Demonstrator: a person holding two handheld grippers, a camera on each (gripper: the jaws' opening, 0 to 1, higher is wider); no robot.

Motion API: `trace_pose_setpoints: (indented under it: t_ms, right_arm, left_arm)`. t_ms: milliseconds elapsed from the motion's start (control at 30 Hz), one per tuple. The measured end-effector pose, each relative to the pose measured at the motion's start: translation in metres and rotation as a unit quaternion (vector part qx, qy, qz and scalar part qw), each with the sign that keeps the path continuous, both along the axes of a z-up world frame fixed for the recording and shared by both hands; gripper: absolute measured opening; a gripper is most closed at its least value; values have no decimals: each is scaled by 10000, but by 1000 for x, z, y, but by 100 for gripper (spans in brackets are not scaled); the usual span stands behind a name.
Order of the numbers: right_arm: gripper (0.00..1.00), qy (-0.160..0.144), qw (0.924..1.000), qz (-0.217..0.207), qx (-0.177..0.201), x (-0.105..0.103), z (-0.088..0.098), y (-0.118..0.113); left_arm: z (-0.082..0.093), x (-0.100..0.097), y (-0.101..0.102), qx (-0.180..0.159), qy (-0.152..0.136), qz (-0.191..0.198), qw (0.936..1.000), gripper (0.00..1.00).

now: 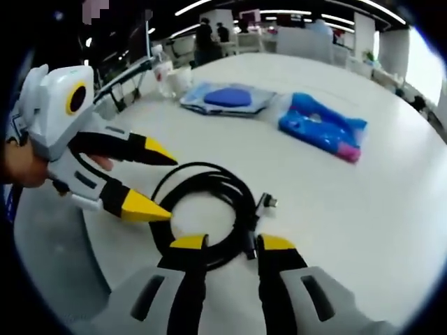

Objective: Arrange the tabletop items into an orderly group along one side of the table until the central work area is clear of visible clutter.

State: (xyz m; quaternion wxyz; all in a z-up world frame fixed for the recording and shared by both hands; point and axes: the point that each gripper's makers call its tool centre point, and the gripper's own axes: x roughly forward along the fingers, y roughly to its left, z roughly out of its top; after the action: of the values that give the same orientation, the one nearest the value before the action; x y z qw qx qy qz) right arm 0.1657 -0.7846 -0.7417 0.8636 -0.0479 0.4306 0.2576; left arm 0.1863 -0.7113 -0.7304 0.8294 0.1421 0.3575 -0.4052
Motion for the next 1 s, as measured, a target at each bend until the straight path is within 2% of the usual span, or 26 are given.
trace_pose_setpoints:
  t_ms: [267,433,500,533,667,900,1000]
  right_arm:
    - [22,40,9998,63,-184,1,-1,1]
    - [19,42,9996,-12,-277,3,-2,1]
    - [17,23,9994,-127,-307,5,-3,0]
    - [17,11,9994,-101,-330,5,-3,0]
    - [13,-31,9992,-196,-360,7,-3,-2]
    - [8,88,9986,-452,-257,9,0,-6]
    - [7,72,9986,-434,-295,9,1,-4]
  left_arm:
    - [-6,0,-4,190,-8,-73,9998,34]
    - [-10,-2,-7,285,89,-69,9995,24]
    - [-12,-3,-9,326,144,-43,9994,24]
    - [-12,-3,-10,383,65,-97,9992,24]
    - [-12,-3,-9,429,52,-123,9990,23]
    - [-8,-3,-4,319,-61,-7,9995,15]
    - [-8,-3,-3,291,-19,56,9996,13]
